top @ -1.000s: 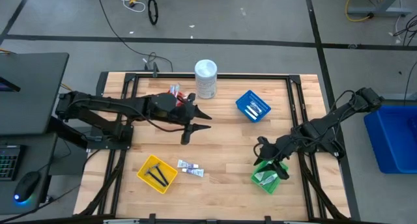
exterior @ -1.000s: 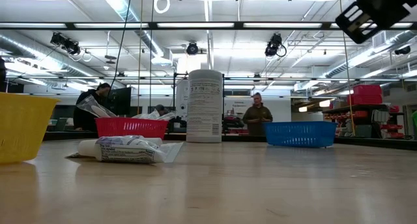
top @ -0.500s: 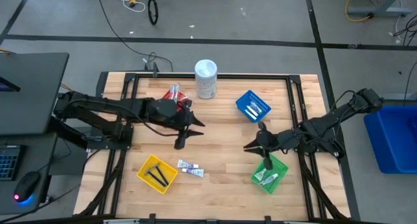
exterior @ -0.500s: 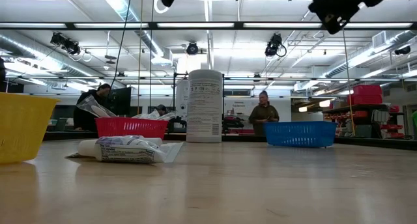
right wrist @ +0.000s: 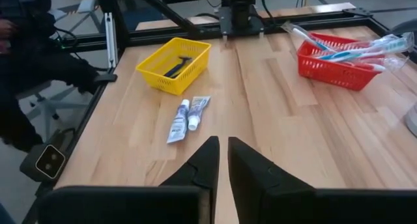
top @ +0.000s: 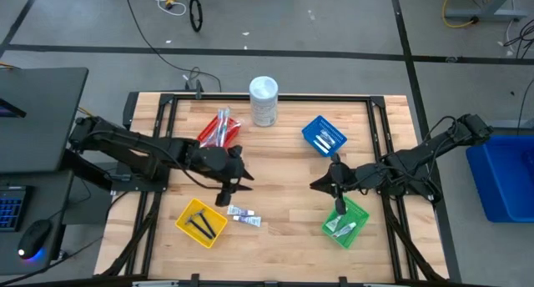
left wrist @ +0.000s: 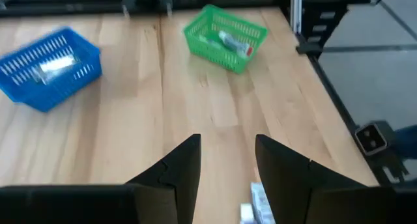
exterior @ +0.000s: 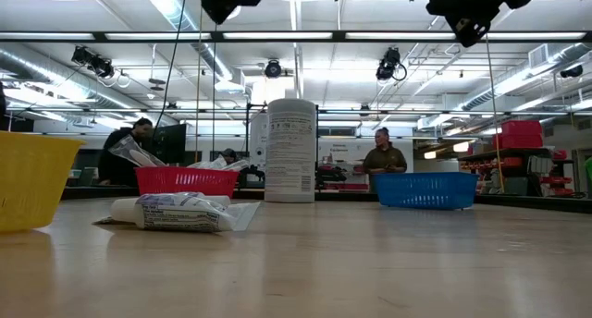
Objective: Pick & Place Travel size toiletries
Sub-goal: Put the white toothpaste into the green basket
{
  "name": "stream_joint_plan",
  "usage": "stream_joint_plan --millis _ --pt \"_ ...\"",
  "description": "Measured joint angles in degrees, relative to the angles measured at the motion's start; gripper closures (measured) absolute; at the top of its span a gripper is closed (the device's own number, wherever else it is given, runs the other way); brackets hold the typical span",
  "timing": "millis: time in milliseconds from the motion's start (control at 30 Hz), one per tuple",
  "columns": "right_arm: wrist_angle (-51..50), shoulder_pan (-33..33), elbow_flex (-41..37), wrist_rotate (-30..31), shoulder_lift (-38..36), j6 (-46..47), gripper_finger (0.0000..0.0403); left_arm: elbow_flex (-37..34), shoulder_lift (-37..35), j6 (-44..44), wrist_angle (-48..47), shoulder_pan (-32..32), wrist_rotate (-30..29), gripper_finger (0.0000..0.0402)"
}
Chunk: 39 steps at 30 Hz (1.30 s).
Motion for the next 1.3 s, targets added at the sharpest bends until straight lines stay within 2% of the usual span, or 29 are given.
stream_joint_plan --millis 400,733,1067,1300 --pt "0.0 0.0 0.0 0.0 0.0 0.0 0.0369 -5.2 0.0 -2.5 0.1 -3.4 -2.7 0.0249" --pt "0.0 0.0 0.0 0.0 0.0 0.0 0.037 -9.5 0.0 -1.4 1.2 -3.6 -2.7 0.0249" --pt "0.0 0.0 0.0 3.1 0.0 0.0 0.0373 -14.8 0.0 -1.2 4.4 -3.6 -2.9 0.0249" --pt "0.0 0.0 0.0 3.0 0.0 0.0 0.0373 -15.5 0.0 -1.0 4.6 -3.6 -2.5 0.0249"
